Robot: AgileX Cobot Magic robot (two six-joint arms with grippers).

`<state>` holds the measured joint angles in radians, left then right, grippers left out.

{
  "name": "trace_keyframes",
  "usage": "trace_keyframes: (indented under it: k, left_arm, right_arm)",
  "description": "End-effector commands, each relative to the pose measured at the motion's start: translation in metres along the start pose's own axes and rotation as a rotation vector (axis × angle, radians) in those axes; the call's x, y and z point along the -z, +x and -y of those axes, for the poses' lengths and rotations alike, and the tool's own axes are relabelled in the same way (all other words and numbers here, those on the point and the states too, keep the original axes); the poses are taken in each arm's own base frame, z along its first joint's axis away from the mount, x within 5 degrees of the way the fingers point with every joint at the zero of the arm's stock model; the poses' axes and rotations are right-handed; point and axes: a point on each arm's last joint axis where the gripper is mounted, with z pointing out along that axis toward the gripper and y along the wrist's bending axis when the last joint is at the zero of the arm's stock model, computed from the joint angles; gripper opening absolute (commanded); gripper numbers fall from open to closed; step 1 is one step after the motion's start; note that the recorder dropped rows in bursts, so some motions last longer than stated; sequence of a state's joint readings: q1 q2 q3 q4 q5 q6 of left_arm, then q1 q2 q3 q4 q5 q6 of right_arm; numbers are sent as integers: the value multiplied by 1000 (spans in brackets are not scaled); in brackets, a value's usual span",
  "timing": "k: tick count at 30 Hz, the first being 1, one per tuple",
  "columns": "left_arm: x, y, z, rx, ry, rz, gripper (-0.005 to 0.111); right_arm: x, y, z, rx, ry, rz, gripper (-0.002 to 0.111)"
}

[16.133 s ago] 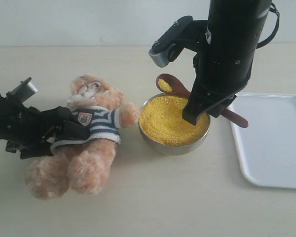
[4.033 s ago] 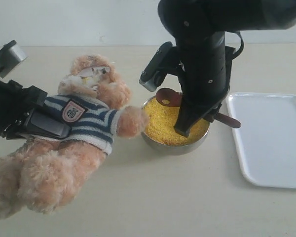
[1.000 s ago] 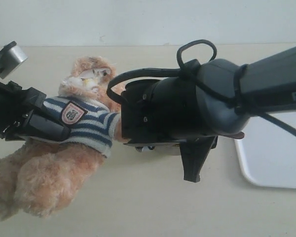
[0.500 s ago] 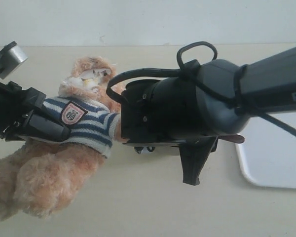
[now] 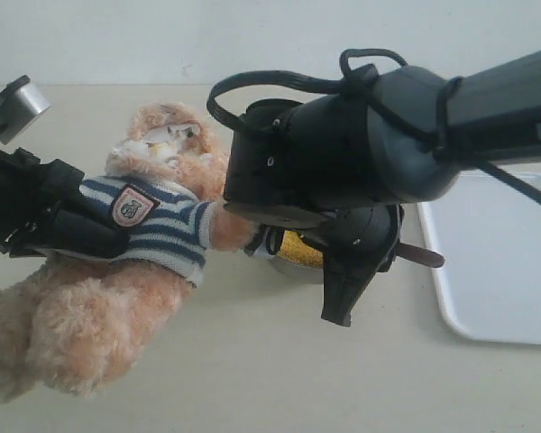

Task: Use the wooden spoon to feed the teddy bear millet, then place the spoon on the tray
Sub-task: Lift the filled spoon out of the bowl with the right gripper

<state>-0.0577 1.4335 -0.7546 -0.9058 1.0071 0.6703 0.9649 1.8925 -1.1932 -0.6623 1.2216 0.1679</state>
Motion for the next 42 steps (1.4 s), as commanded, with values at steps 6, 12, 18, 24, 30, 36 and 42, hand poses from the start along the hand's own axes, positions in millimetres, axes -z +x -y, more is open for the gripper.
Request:
trace_keyframes:
  k: [6, 12, 18, 24, 30, 36, 42]
  left_arm:
    - [3, -1, 3, -1, 17, 5, 4]
    - [3, -1, 3, -1, 18, 3, 4]
    - [3, -1, 3, -4, 18, 3, 4]
    - [3, -1, 3, -4, 18, 3, 4]
    - [3, -1, 3, -4, 18, 3, 4]
    - [3, -1, 3, -3, 20, 1, 4]
    - [2, 3, 4, 2, 38, -27, 4]
  right_arm:
    - [-6, 5, 10, -60, -118, -25, -1]
    - [-9, 7, 13, -71, -136, -34, -1]
    - [-9, 7, 12, -59, -143, -34, -1]
    - [3, 13, 20, -83, -138, 4, -1]
    - [1, 24, 37, -158, -174, 4, -1]
    - [7, 30, 46, -160, -193, 30, -1]
    - [25, 21, 57, -181, -241, 111, -1]
